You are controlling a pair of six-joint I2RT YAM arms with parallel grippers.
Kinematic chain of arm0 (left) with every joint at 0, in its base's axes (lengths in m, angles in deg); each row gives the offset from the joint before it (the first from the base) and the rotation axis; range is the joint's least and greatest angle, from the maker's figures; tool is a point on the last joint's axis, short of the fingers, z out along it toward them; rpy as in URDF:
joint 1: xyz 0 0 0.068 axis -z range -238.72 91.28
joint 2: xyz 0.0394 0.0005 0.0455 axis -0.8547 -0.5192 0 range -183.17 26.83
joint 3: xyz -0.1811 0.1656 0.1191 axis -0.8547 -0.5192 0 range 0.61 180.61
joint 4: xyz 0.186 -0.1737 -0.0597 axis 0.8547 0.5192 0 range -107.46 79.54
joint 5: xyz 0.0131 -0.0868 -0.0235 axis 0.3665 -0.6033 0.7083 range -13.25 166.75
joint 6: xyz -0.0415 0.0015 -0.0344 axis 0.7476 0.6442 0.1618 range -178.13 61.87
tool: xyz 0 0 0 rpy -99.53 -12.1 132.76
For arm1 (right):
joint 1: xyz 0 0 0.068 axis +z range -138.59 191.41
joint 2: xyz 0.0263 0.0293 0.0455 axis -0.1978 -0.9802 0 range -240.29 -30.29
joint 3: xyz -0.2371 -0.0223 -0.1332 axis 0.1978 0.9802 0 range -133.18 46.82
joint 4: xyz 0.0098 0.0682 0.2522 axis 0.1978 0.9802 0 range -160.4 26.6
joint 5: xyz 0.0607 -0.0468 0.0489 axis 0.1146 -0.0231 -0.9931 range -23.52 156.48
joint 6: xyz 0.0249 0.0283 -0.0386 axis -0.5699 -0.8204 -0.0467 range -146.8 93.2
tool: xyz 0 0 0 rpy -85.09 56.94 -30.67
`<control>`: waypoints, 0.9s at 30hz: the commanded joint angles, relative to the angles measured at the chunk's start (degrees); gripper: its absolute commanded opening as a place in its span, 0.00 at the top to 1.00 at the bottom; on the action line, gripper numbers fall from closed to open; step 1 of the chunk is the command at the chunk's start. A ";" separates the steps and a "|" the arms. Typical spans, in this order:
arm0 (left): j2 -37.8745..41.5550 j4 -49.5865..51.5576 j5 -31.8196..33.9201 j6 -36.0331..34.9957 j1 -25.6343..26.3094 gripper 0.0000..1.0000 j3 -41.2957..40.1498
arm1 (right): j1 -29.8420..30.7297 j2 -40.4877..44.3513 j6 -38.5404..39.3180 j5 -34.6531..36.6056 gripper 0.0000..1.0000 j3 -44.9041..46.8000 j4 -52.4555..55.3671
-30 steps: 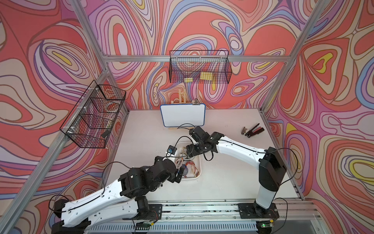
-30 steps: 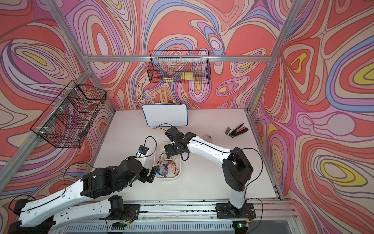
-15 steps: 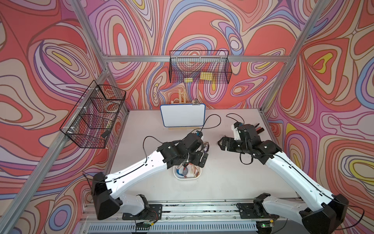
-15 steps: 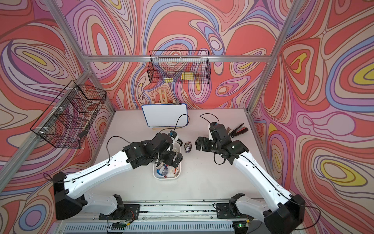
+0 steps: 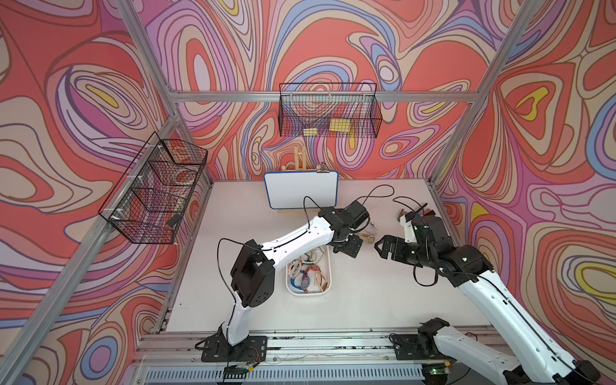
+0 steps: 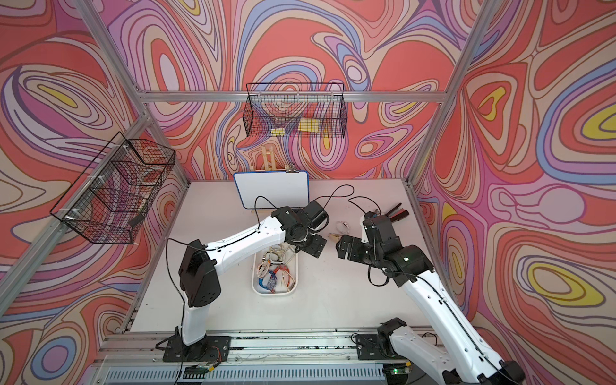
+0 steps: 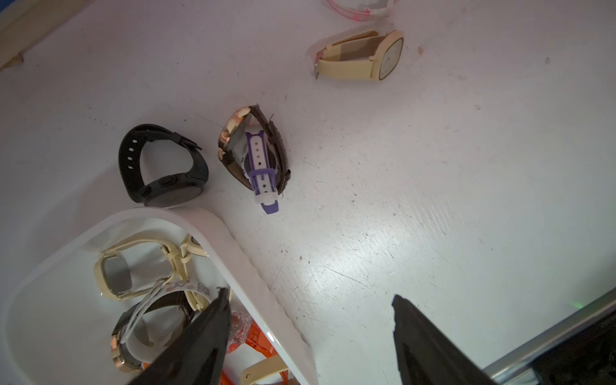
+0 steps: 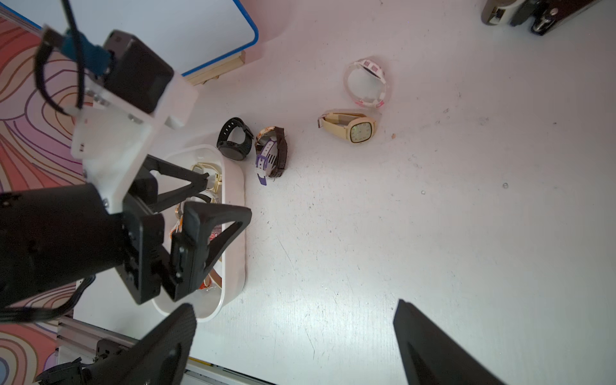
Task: Put the watch into the storage box
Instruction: Pick up the watch at the center of the board.
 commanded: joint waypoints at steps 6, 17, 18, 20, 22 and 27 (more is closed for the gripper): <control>-7.99 6.65 3.59 -2.63 -1.47 0.30 8.17 | -0.42 1.35 0.42 0.24 0.02 -1.76 2.39; -14.24 7.67 3.78 -3.38 -2.56 0.34 14.22 | -0.37 1.19 0.44 -0.39 0.02 -1.60 2.13; -14.74 7.73 3.78 -3.39 -2.75 0.36 14.70 | -0.41 1.23 0.47 -0.51 0.02 -1.56 2.04; -15.82 8.01 4.28 -3.47 -2.86 0.38 15.66 | -0.37 1.33 0.48 -0.73 0.02 -1.41 1.87; -16.41 7.54 4.27 -3.55 -2.92 0.40 15.88 | -0.40 1.39 0.47 -0.86 0.02 -1.23 1.78; -18.54 7.59 4.16 -3.73 -3.40 0.44 17.40 | -0.38 1.44 0.46 -0.87 0.02 -0.82 1.60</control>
